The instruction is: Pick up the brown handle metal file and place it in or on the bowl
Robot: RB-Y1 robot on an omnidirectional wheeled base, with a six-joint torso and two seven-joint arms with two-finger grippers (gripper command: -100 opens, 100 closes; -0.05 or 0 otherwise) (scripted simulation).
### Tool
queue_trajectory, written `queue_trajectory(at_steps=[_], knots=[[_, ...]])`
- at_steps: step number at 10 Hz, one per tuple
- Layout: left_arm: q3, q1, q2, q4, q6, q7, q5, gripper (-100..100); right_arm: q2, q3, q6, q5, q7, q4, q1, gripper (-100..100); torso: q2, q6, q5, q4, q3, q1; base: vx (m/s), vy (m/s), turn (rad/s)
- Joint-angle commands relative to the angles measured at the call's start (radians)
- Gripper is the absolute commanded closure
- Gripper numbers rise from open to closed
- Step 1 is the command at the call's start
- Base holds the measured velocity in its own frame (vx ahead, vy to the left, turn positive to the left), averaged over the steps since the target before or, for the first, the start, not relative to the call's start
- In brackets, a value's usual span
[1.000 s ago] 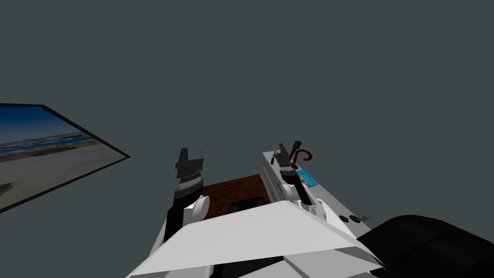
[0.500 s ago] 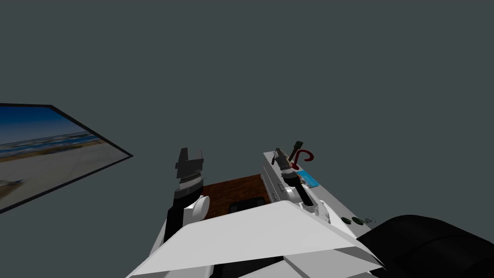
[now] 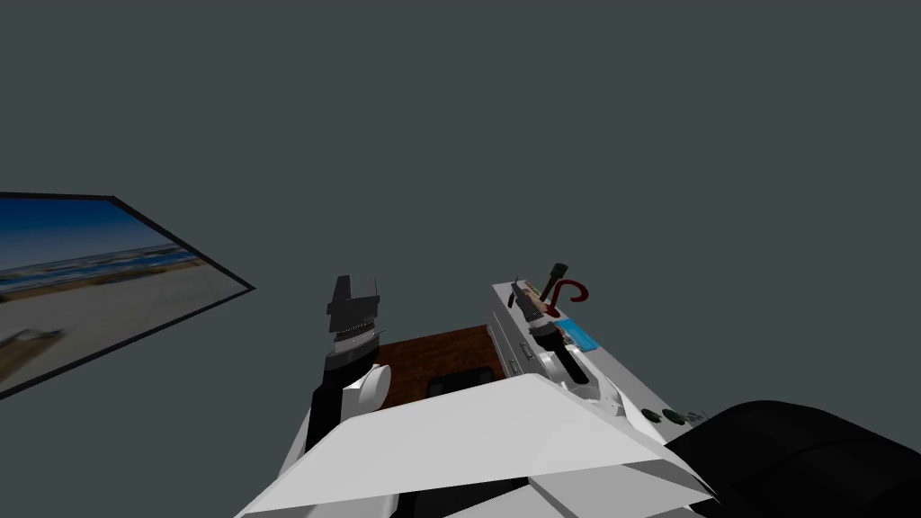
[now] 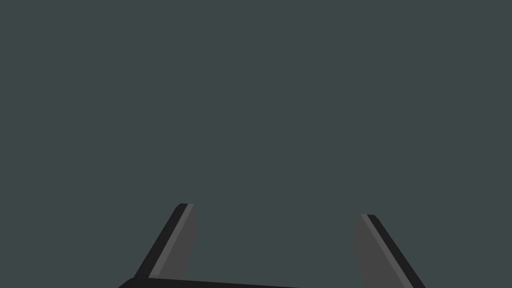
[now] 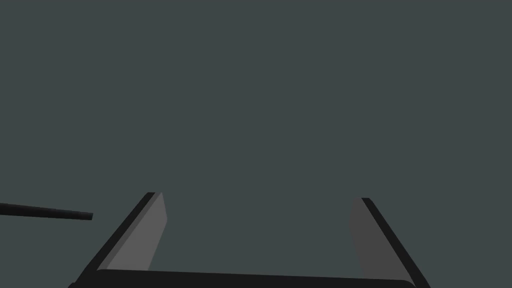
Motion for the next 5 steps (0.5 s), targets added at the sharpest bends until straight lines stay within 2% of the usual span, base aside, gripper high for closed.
queue_trajectory(at_steps=[1,2,3,4,5], knots=[[0.000,0.000,0.000,0.000,0.000,0.000,0.000,0,-0.044,-0.007,-0.024,0.024,0.028,0.050,-0.004,-100,0.000,0.000,0.000,0.000,0.000,0.000,0.001,0.010,0.033],[0.000,0.000,0.000,0.000,0.000,0.000,0.000,0,-0.044,-0.007,-0.024,0.024,0.028,0.075,-0.004,-100,0.000,0.000,0.000,0.000,0.000,0.000,0.001,0.007,0.019],[0.000,0.000,0.000,0.000,0.000,0.000,0.000,0,-0.081,-0.012,-0.041,0.046,0.052,0.111,-0.005,-100,0.000,0.000,0.000,0.000,0.000,0.000,0.004,0.008,0.029],[0.000,0.000,0.000,0.000,0.000,0.000,0.000,0,-0.081,-0.012,-0.041,0.046,0.052,0.125,-0.005,-100,0.000,0.000,0.000,0.000,0.000,0.000,0.004,0.006,0.019],[0.000,0.000,0.000,0.000,0.000,0.000,0.000,0,-0.117,-0.016,-0.058,0.068,0.077,0.165,-0.006,-100,0.000,0.000,0.000,0.000,0.000,0.000,0.003,0.009,0.049]])
